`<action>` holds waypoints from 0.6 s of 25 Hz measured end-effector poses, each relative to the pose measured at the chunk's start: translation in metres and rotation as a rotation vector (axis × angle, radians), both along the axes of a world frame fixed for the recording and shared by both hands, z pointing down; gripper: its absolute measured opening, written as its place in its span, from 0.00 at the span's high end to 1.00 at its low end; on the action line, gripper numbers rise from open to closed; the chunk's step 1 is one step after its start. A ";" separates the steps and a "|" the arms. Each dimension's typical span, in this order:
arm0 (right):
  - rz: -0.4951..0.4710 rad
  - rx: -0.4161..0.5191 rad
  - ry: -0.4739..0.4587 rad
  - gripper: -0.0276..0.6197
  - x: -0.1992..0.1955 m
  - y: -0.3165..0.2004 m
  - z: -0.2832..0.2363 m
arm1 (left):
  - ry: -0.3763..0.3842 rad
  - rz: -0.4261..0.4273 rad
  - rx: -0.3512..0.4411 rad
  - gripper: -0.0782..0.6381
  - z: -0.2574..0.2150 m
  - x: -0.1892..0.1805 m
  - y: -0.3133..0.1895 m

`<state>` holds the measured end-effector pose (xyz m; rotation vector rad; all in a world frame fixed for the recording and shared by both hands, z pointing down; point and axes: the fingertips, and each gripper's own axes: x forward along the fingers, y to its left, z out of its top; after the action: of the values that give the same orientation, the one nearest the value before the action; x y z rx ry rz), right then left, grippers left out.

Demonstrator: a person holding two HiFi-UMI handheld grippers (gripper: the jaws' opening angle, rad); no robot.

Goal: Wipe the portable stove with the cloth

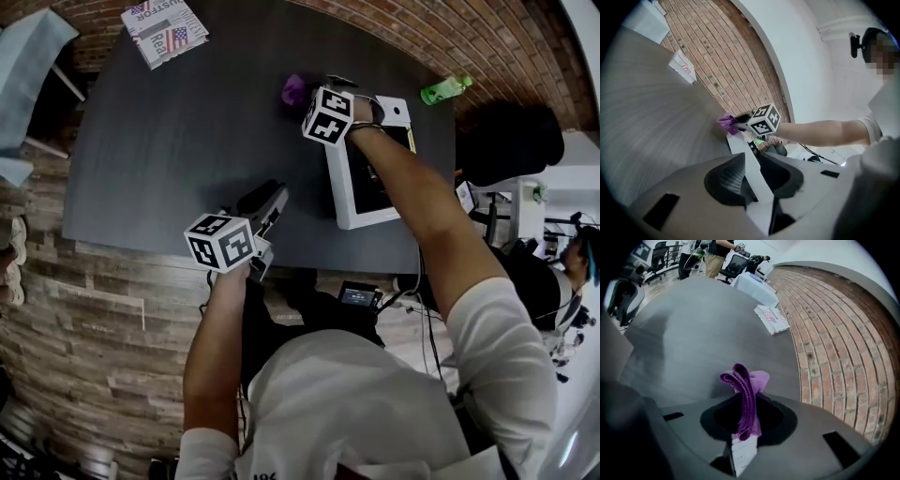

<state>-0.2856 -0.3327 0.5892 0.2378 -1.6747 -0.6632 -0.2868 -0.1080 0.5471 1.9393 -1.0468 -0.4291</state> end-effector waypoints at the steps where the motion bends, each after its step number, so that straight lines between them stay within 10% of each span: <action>1: -0.002 0.005 0.014 0.82 0.003 0.000 0.003 | -0.002 0.003 -0.002 0.75 0.001 0.000 0.001; 15: -0.013 -0.013 0.054 0.82 0.026 0.039 0.010 | 0.006 0.035 0.022 0.75 -0.005 0.021 0.007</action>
<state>-0.2592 -0.2941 0.5990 0.1987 -1.6299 -0.6629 -0.2657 -0.1005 0.5419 1.9719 -1.0064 -0.4290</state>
